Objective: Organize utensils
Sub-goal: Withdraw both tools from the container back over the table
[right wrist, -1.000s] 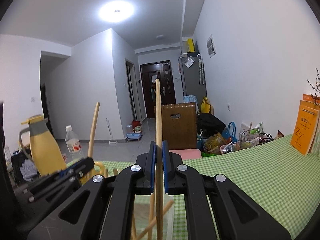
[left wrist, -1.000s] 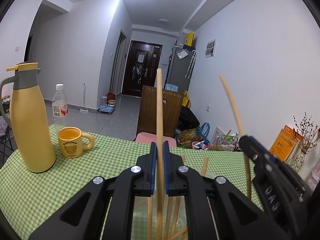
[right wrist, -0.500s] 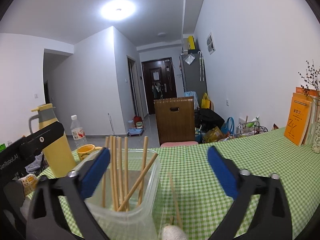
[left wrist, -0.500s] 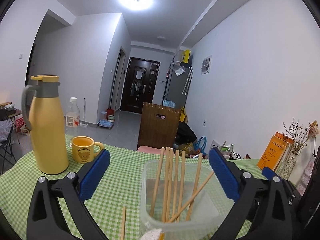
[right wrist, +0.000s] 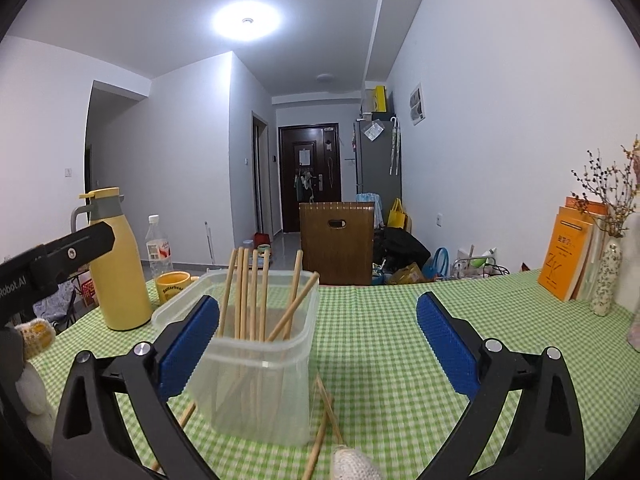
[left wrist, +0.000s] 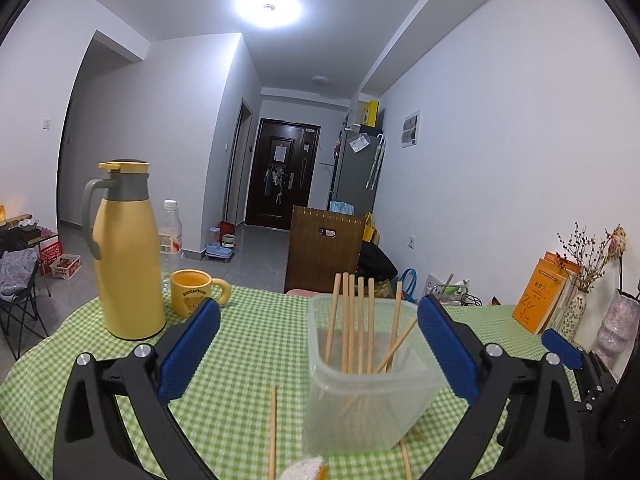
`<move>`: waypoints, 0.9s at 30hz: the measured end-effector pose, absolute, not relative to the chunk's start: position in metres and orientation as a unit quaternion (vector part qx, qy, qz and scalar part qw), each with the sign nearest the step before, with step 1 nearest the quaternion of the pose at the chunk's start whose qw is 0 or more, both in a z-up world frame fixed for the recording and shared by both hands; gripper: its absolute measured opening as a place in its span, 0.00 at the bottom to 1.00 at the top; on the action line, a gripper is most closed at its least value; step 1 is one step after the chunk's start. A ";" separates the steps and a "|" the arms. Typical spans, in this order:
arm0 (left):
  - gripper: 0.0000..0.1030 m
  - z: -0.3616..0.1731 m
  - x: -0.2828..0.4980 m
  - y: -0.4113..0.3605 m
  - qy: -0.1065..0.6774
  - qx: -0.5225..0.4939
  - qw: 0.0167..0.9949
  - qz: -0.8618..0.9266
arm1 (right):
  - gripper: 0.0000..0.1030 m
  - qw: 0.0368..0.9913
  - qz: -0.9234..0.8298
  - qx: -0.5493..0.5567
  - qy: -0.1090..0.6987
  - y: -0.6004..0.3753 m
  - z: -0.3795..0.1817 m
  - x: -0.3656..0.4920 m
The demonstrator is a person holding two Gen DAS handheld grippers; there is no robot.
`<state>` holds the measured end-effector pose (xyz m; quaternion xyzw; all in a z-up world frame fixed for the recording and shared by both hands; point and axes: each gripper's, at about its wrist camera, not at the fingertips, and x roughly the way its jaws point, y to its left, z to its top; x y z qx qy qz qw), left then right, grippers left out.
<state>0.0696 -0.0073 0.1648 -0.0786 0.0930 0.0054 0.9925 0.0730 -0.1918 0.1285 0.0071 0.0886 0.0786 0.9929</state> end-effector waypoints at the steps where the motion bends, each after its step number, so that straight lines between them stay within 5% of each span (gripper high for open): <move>1: 0.93 0.163 0.065 -0.006 0.095 -0.077 0.992 0.006 | 0.92 0.993 0.077 0.006 0.091 -0.192 0.126 0.070; 27: 0.93 0.064 0.030 0.029 0.170 -0.041 0.984 0.044 | 0.92 0.984 0.035 -0.032 0.174 -0.199 0.031 0.033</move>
